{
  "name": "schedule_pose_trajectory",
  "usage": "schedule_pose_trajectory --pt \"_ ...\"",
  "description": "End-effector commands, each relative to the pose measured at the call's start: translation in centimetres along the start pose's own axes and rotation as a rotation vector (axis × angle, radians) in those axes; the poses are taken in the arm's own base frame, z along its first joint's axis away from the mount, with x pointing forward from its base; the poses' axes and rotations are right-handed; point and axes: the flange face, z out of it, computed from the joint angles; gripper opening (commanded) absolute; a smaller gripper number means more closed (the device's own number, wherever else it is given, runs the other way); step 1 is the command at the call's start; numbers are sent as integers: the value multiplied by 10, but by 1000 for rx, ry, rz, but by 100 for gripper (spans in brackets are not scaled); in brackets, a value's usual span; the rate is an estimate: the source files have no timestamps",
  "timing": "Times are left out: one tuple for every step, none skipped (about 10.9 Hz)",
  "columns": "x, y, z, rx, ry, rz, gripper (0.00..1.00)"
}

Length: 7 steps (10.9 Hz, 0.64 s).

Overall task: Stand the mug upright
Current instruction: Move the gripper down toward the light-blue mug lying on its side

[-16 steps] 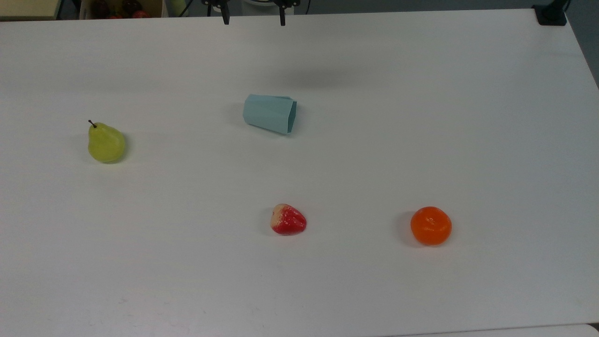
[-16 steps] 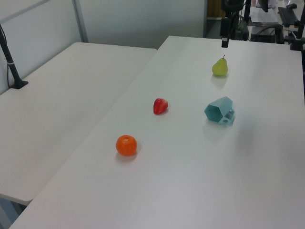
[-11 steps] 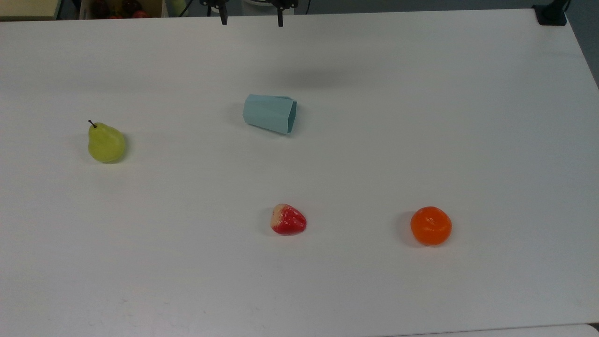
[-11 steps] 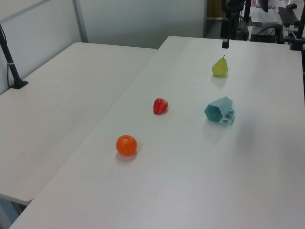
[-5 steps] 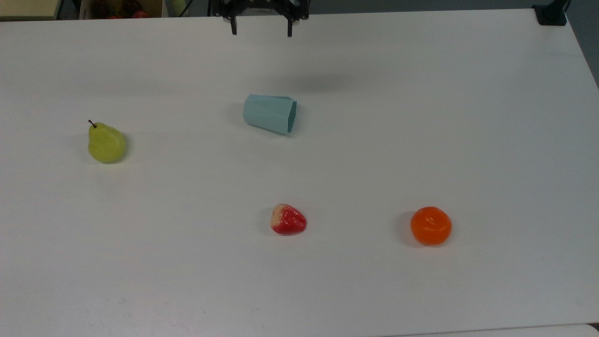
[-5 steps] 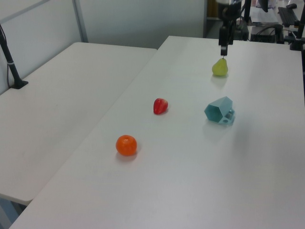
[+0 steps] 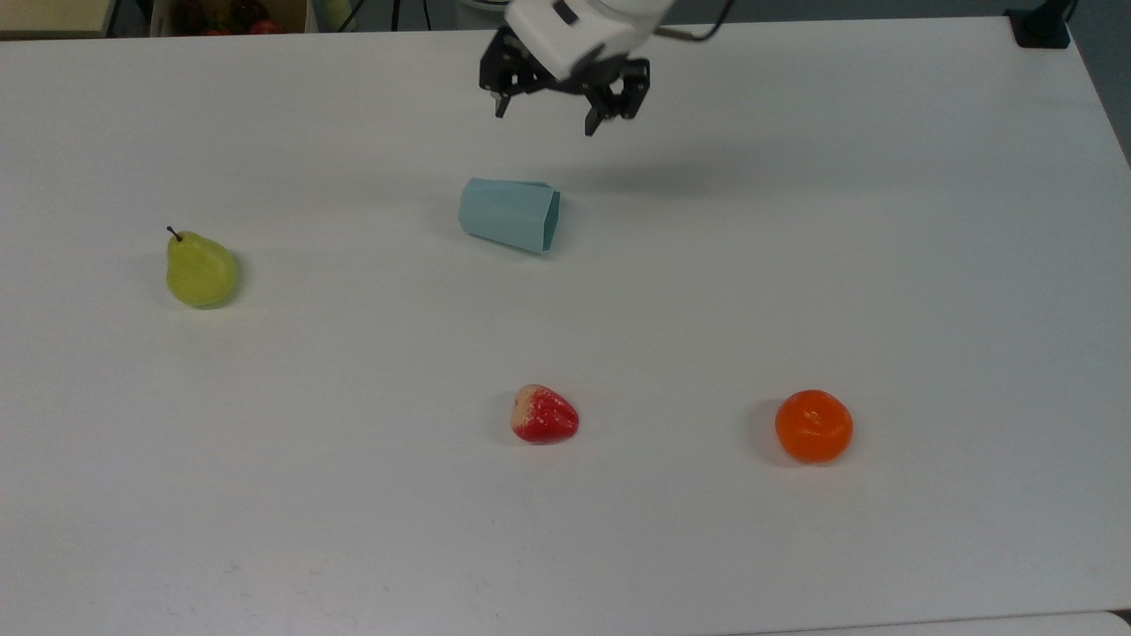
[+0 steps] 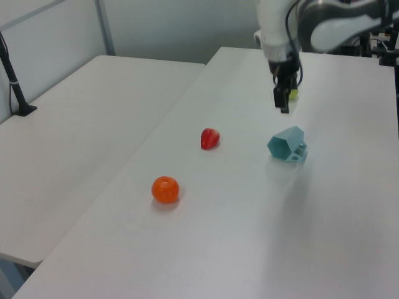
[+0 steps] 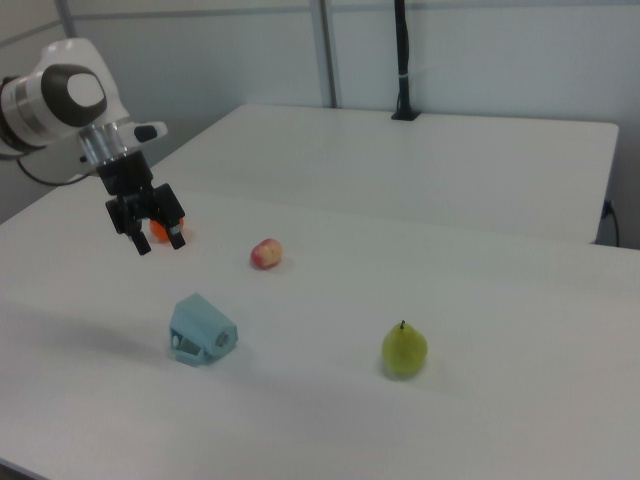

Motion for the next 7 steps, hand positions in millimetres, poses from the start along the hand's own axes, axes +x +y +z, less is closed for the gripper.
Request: schedule_pose_trajectory --pt "12 -54 42 -184 25 40 100" --pt "13 -75 56 -239 33 40 100" --pt "19 -87 73 -282 42 62 100" --pt "25 -100 87 -298 62 100 100" --pt "28 -103 94 -301 79 122 100" --pt "29 -102 107 -325 60 115 100" --pt "30 -99 113 -344 50 111 100"
